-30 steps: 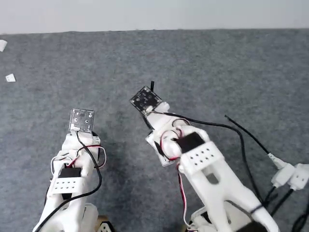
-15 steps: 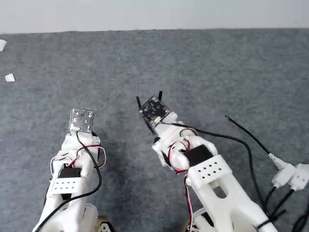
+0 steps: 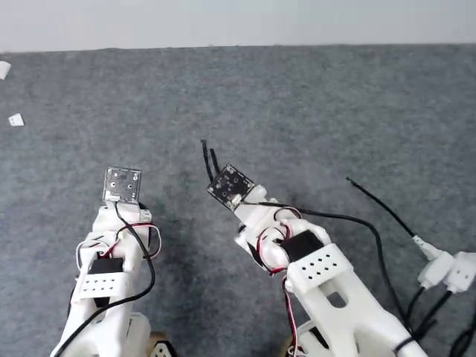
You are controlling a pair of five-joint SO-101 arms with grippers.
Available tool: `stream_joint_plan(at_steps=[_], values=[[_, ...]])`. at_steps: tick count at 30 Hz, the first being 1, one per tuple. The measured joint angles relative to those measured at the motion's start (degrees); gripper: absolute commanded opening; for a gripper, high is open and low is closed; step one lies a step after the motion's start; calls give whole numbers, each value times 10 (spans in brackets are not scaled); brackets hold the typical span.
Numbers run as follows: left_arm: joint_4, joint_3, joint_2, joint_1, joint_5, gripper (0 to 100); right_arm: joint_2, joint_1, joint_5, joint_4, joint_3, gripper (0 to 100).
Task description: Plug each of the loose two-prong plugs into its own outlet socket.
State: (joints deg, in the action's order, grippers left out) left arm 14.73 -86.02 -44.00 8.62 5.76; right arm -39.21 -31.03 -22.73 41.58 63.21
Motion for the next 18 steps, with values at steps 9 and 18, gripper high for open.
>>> stream_joint_plan(at_steps=[9, 18], values=[[0, 0, 0, 2, 0, 12, -1, -2, -13, -59, 21, 8], [75, 34, 2, 2, -4, 13, -1, -3, 15, -7, -43, 8]])
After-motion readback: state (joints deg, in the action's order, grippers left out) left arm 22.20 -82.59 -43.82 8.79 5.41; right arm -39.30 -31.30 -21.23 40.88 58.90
